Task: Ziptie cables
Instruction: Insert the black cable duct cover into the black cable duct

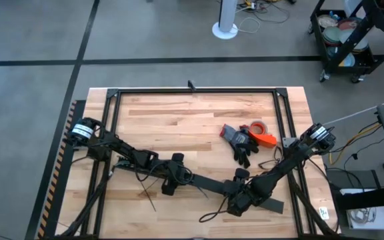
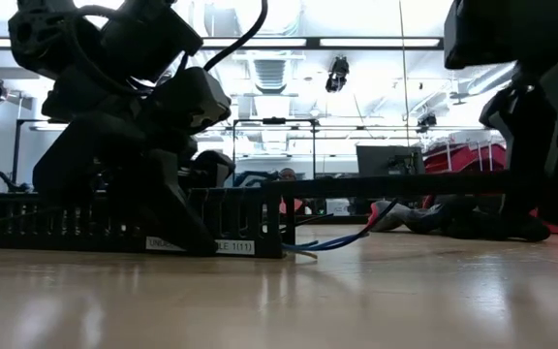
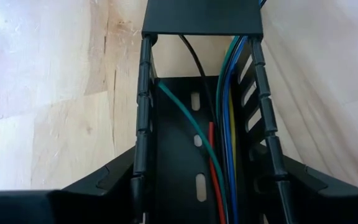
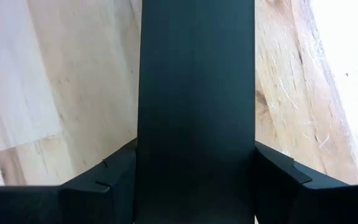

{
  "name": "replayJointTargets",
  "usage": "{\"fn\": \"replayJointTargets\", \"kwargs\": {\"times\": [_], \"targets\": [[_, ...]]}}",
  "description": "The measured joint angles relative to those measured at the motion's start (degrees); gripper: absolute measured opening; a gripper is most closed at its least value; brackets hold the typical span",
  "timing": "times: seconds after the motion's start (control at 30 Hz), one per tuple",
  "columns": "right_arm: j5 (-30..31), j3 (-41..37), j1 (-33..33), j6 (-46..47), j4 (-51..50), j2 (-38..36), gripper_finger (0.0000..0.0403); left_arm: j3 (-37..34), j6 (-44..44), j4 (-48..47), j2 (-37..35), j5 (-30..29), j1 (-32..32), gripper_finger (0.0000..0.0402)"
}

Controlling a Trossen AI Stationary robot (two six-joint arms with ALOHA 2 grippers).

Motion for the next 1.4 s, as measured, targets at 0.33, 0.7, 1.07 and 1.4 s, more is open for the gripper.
{"fn": "replayJointTargets", "kwargs": {"times": [0.33, 0.7, 1.07, 1.4], "targets": [[-0.86, -0.19, 0.09, -2.85, 0.46, 0.02, 0.0213, 0.0, 0.72, -0.13, 0.0, 0.35, -0.04, 0.0239], [-0.91, -0.29, -0.17, -3.91, 0.47, 0.02, 0.0213, 0.0, 1.6, -0.15, 0.0, 0.35, -0.04, 0.0235], [-0.56, -0.27, -0.59, 3.24, 1.35, 0.02, 0.0213, 0.0, 1.11, -0.08, 0.0, 0.07, 0.04, 0.0236], [-0.36, 0.72, -0.48, -1.32, 0.61, 0.02, 0.0213, 0.02, 1.12, -0.24, 0.0, 0.11, 0.04, 0.0237]]}}
